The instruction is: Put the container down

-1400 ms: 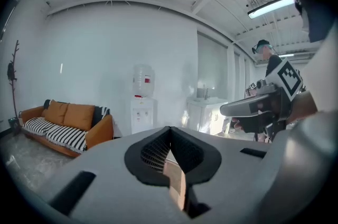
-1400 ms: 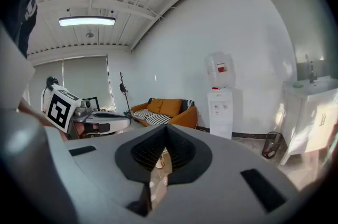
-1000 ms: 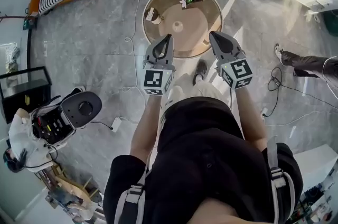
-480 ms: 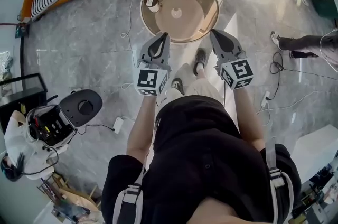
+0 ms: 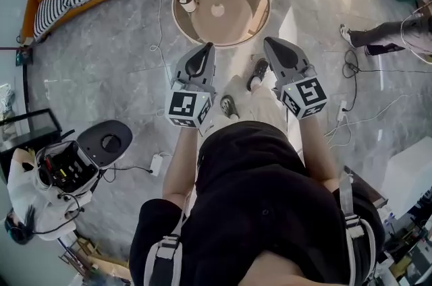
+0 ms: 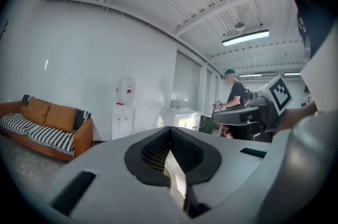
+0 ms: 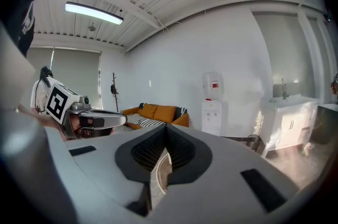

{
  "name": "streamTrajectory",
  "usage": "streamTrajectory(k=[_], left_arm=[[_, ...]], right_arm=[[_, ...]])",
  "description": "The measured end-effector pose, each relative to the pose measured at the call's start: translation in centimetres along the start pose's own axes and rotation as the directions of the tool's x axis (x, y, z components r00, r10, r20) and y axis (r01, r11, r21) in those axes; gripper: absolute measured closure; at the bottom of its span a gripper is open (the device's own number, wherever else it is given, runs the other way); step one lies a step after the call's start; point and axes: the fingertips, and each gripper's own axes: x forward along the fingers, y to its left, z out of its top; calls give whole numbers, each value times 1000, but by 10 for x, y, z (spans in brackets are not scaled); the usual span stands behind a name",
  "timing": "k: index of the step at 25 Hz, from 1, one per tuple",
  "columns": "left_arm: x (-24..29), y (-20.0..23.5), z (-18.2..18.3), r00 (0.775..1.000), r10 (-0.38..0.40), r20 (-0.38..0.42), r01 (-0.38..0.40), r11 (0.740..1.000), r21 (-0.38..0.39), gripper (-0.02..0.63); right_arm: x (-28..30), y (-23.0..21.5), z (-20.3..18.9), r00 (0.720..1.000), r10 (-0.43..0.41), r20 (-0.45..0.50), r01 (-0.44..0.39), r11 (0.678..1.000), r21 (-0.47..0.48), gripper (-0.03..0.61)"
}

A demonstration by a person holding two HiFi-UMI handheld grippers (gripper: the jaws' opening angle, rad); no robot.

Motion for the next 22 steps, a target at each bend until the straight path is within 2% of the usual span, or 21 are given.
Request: streamTrajectory(k=[5,16,22], left_arm=[[-14,-13,8,999,-33,4,33,999,8,595],[-23,-22,19,999,-33,5,33,999,0,595],[-23,-21,12,999,-37,-2,37,999,-9,595]], right_arm=[[-20,19,8,999,32,22,-32,999,9,574],[-41,19,22,998,13,63,-13,1000,9,574],[-42,27,21,998,15,62,-16,1000,11,575]])
